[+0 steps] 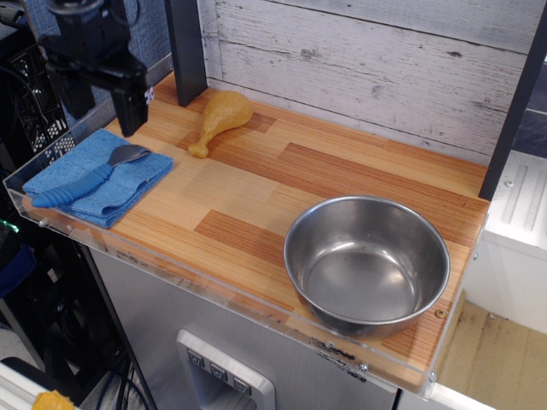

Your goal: Move the blue spoon to the right side of the blue cloth

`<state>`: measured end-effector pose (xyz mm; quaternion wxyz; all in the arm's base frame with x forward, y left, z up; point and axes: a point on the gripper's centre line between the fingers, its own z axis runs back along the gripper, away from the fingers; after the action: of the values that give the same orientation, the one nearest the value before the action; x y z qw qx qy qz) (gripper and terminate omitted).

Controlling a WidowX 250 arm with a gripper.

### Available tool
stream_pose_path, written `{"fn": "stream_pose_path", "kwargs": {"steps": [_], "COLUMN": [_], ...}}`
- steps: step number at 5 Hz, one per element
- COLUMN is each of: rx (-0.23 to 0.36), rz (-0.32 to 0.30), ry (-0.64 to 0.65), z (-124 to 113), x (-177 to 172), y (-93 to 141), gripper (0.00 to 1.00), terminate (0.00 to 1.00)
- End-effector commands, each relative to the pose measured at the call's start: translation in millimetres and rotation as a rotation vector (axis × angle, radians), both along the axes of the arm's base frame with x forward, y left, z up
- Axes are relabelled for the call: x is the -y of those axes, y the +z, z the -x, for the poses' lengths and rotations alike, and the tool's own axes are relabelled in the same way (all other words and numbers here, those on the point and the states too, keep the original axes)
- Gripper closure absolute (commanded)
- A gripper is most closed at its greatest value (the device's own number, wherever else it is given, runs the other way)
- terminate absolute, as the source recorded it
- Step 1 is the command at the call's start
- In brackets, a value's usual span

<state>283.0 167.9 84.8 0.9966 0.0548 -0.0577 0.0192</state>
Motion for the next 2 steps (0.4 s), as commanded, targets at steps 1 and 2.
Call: {"fn": "stream_pose_path", "kwargs": {"steps": [1,2], "rx": [0.005,-0.005], "rz": [-0.044,-0.053], "ry": [-0.005,-0.005], "z": [8.4,9.8], "x": [-3.6,-5.1], "y": [-3.9,-7.0], "gripper": [0.00,0.00], "terminate": [0.00,0.00]}}
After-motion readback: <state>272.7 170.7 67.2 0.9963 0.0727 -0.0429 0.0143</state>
